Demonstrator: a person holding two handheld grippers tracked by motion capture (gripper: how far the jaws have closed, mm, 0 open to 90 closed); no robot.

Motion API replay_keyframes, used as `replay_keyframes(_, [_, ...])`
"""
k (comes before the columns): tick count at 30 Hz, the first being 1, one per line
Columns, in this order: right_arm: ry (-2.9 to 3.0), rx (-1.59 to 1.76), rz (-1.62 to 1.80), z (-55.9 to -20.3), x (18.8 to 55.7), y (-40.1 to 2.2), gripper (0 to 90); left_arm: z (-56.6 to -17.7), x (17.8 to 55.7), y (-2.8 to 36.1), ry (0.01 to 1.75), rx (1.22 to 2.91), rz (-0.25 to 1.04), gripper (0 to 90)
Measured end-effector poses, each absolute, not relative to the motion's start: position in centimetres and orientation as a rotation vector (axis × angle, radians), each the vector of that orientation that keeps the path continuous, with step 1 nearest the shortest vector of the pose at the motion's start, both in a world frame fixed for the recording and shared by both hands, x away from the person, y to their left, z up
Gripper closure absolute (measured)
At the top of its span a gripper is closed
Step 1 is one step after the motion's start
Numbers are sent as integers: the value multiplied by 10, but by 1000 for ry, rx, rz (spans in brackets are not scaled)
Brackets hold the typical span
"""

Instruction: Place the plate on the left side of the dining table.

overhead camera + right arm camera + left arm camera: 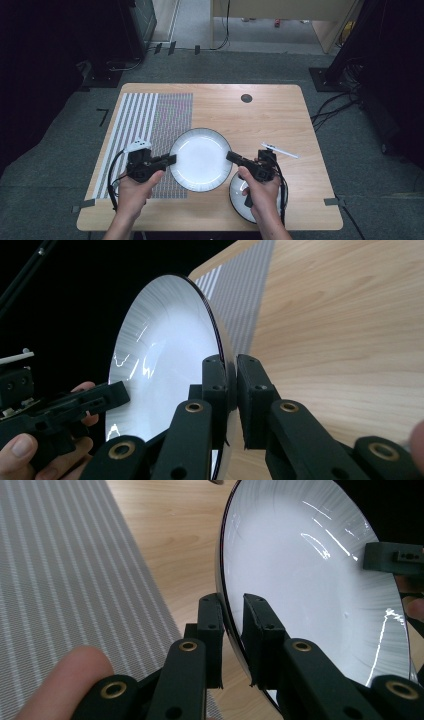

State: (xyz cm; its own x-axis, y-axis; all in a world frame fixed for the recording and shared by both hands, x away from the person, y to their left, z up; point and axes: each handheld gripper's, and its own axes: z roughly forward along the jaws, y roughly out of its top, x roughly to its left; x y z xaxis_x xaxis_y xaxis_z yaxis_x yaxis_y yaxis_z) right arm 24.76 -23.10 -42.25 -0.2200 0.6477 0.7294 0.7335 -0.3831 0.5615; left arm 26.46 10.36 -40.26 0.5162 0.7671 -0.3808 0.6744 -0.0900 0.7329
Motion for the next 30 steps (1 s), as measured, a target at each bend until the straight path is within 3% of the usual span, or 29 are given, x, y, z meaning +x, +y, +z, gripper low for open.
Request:
replay_keyframes(15, [-1718, -1848, -1613, -423, 300, -148, 841, -398, 289, 186, 1346, 1767, 183, 794])
replay_keyframes(30, [-1648, -1912, -1541, -446, 336, -84, 847, -415, 333, 236, 1487, 1725, 190, 815])
